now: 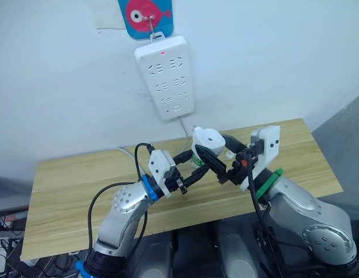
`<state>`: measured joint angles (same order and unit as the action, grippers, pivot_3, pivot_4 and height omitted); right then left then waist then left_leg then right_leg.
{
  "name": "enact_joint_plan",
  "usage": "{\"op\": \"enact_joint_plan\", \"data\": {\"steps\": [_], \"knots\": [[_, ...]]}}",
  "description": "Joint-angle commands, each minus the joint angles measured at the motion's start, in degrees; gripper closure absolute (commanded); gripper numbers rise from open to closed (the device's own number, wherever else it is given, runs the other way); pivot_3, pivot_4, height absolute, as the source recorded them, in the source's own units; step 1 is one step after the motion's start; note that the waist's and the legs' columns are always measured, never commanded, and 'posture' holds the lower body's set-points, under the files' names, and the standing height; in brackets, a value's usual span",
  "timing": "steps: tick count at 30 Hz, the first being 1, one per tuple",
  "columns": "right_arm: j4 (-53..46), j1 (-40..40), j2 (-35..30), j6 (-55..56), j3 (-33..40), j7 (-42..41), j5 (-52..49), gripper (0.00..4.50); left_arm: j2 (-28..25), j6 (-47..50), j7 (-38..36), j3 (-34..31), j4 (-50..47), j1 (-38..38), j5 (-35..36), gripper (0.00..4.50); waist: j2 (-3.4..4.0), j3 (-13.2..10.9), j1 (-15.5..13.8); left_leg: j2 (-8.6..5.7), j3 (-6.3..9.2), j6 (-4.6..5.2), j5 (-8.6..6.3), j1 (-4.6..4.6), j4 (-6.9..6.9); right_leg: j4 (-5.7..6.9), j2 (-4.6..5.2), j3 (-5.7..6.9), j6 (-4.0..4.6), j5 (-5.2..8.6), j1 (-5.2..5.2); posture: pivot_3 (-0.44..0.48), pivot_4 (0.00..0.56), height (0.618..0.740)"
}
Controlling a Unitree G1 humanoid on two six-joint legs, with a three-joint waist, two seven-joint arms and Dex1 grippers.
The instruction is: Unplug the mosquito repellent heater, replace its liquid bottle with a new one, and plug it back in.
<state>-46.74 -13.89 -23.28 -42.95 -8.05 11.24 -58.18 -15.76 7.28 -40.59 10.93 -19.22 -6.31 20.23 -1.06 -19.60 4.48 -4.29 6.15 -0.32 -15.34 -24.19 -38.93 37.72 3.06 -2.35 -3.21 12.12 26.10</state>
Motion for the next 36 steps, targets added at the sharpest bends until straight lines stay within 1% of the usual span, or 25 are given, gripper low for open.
{"op": "enact_joint_plan", "data": {"steps": [1,4,6,7,12,15,16,18,20,21,22,25,29,32,36], "knots": [[-0.9,-0.3,1.1,0.1,0.1,-0.9,0.8,0.05,0.5,-0.4,0.4,0.4,-2.8,0.5,0.7,2.27,0.00,0.0,0.0,0.00,0.00,0.00,0.00,0.00,0.00,0.00,0.00,0.00,0.00,0.00,0.00,-0.138,0.332,0.740],[-0.7,-0.1,1.4,-0.3,0.2,-1.5,1.2,0.63,0.4,-0.2,0.6,0.3,-2.8,0.6,0.6,2.27,0.00,0.0,0.1,0.00,0.00,0.01,-0.01,0.00,0.00,0.00,0.00,0.00,0.00,0.00,0.00,-0.137,0.334,0.740],[-0.6,-0.1,1.7,-0.5,0.4,-1.9,1.4,1.31,0.4,-0.2,0.6,0.3,-2.8,0.6,0.6,2.27,0.00,0.0,0.1,0.00,0.00,0.01,-0.01,0.00,0.00,0.00,0.00,0.00,0.00,0.00,0.00,-0.136,0.331,0.740],[-0.6,-0.1,1.8,-0.5,0.4,-2.1,1.4,1.43,0.5,-0.1,0.7,0.3,-2.7,0.5,0.5,2.27,0.00,0.0,0.1,0.00,0.00,0.01,-0.01,0.00,0.00,0.01,0.00,0.00,0.00,0.00,0.00,-0.137,0.333,0.740],[-0.4,-0.4,2.4,-0.9,0.7,-2.4,1.9,1.43,0.8,0.2,1.1,0.5,-2.5,0.2,0.4,2.27,0.00,0.0,0.1,0.00,0.00,0.01,-0.01,0.00,0.00,0.01,0.00,0.00,0.00,0.00,0.00,-0.139,0.334,0.740],[0.2,-0.9,2.4,-0.9,2.1,-2.2,2.7,1.43,-0.4,2.5,0.5,-0.6,-4.0,0.8,2.6,2.27,0.00,0.0,0.2,0.00,0.00,0.01,-0.01,0.00,0.00,0.01,0.00,0.00,0.00,0.00,0.00,-0.138,0.334,0.740],[0.6,-1.2,2.5,-0.9,2.6,-2.1,2.7,1.43,-1.0,3.2,0.1,-1.0,-4.5,1.0,3.4,1.53,0.00,0.0,0.2,0.00,0.00,0.01,-0.01,0.00,0.00,0.02,0.00,0.00,0.00,0.00,0.00,-0.138,0.335,0.740],[1.3,-2.3,2.0,-1.0,3.7,-2.3,3.2,1.43,-3.4,4.8,-1.2,-3.2,-6.0,1.8,5.3,0.96,0.00,0.0,0.3,0.00,0.00,0.01,-0.01,0.01,0.00,0.03,0.00,0.00,0.00,0.00,0.01,-0.139,0.337,0.740],[2.2,-3.9,1.2,-1.7,5.1,-2.7,3.2,1.43,-7.0,8.1,-2.2,-7.3,-8.1,2.8,9.5,0.28,0.00,0.0,0.4,0.00,-0.01,0.01,-0.01,0.03,0.01,0.04,0.00,-0.02,0.00,0.00,0.02,-0.142,0.335,0.740],[2.4,-4.6,0.9,-2.0,5.6,-2.9,3.1,1.43,-8.4,9.5,-2.6,-9.0,-8.9,3.0,11.5,0.03,0.01,0.0,0.4,0.02,-0.01,0.01,-0.01,0.03,0.01,0.05,-0.01,-0.01,0.01,0.00,0.03,-0.141,0.335,0.740],[2.6,-5.3,0.5,-2.2,6.0,-3.2,3.3,1.43,-9.8,10.7,-3.0,-10.5,-9.3,3.1,13.1,0.03,0.01,0.0,0.5,0.01,-0.01,0.01,-0.01,0.04,0.01,0.05,-0.01,-0.01,0.00,0.00,0.03,-0.140,0.335,0.740],[2.3,-7.3,-0.9,-2.6,5.6,-4.9,5.0,1.43,-12.3,11.9,-2.4,-14.9,-8.1,0.9,14.8,0.03,0.01,0.0,0.4,0.00,-0.02,0.01,-0.01,0.05,0.03,0.04,-0.01,-0.01,0.01,0.01,0.02,-0.140,0.336,0.740],[1.3,-9.0,-1.0,-2.4,4.5,-6.3,7.0,1.43,-13.8,10.6,-0.8,-19.3,-3.5,-5.4,13.5,0.03,0.00,0.0,0.2,-0.01,-0.01,0.01,0.00,0.05,0.01,0.02,0.00,0.01,0.01,0.01,0.00,-0.124,0.333,0.740],[0.3,-9.0,-1.1,-2.2,3.1,-8.0,8.7,1.43,-13.6,9.3,0.3,-20.1,0.0,-11.4,12.2,0.03,0.00,0.0,0.2,-0.01,-0.01,0.00,0.00,0.04,0.01,0.04,0.00,0.03,0.01,0.01,0.01,-0.117,0.331,0.740],[0.5,-9.3,0.1,-2.1,2.7,-8.7,9.9,1.43,-13.8,6.5,-1.6,-19.8,5.2,-16.4,10.4,0.03,-0.01,0.0,0.3,-0.01,-0.07,-0.10,0.06,0.04,0.01,0.02,0.00,-0.02,0.01,0.00,0.03,-0.122,0.328,0.740]]}}
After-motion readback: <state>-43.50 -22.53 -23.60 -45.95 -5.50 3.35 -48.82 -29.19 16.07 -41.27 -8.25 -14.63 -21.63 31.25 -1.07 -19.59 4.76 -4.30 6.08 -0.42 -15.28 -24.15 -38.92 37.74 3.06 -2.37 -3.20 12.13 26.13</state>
